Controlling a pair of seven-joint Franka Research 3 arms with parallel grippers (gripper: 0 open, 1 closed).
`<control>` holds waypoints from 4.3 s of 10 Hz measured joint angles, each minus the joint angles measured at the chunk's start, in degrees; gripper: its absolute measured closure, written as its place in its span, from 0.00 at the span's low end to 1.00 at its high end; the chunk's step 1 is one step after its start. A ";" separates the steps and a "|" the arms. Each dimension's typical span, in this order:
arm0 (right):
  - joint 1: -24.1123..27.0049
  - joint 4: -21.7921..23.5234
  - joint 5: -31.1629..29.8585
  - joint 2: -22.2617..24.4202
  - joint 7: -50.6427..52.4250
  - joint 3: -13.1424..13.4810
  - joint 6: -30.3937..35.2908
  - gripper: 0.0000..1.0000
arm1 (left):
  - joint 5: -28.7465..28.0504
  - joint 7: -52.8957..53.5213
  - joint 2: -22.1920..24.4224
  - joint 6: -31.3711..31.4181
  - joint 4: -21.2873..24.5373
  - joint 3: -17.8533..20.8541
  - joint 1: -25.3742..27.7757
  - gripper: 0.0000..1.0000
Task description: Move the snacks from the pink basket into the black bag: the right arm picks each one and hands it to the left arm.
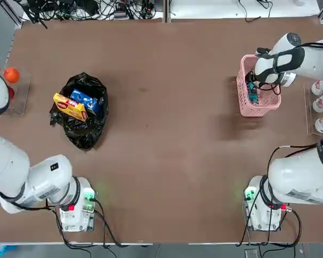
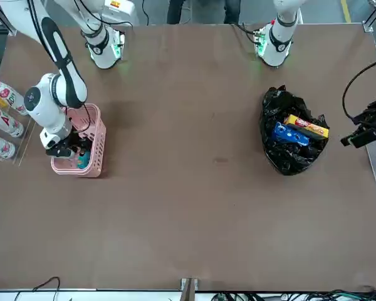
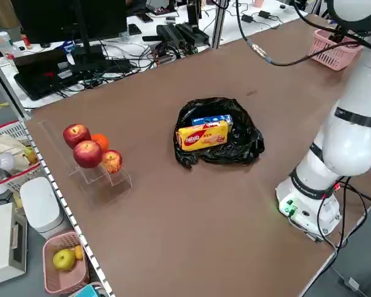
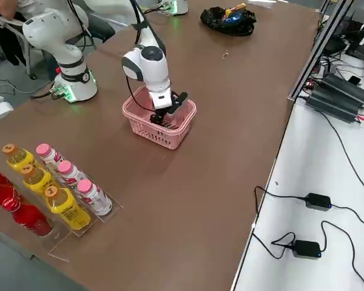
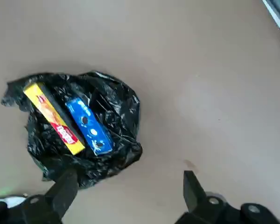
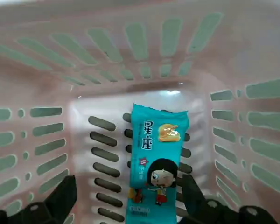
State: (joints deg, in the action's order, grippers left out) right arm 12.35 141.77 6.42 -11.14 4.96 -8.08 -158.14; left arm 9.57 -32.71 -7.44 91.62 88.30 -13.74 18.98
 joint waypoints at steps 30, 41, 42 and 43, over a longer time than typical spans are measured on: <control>-0.21 0.51 -5.60 -6.80 0.01 1.84 -10.52 0.19 | -10.33 34.73 3.29 -5.25 -4.65 3.38 -10.06 0.00; -0.22 0.51 -5.69 -7.25 0.06 1.87 -11.50 0.53 | -10.33 34.68 3.28 -5.25 -4.56 3.54 -8.16 0.00; -0.22 0.51 -5.70 -7.25 0.07 1.87 -11.57 0.54 | -10.33 34.67 3.28 -5.25 -4.56 3.57 -7.82 0.00; -0.22 0.49 -5.74 -7.25 0.09 1.87 -11.59 0.55 | -10.33 34.67 3.29 -5.25 -4.57 3.58 -7.56 0.00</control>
State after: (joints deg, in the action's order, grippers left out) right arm 12.13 142.26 0.68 -18.38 5.05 -6.21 -169.73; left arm -0.76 1.97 -4.16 86.38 83.73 -10.16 11.43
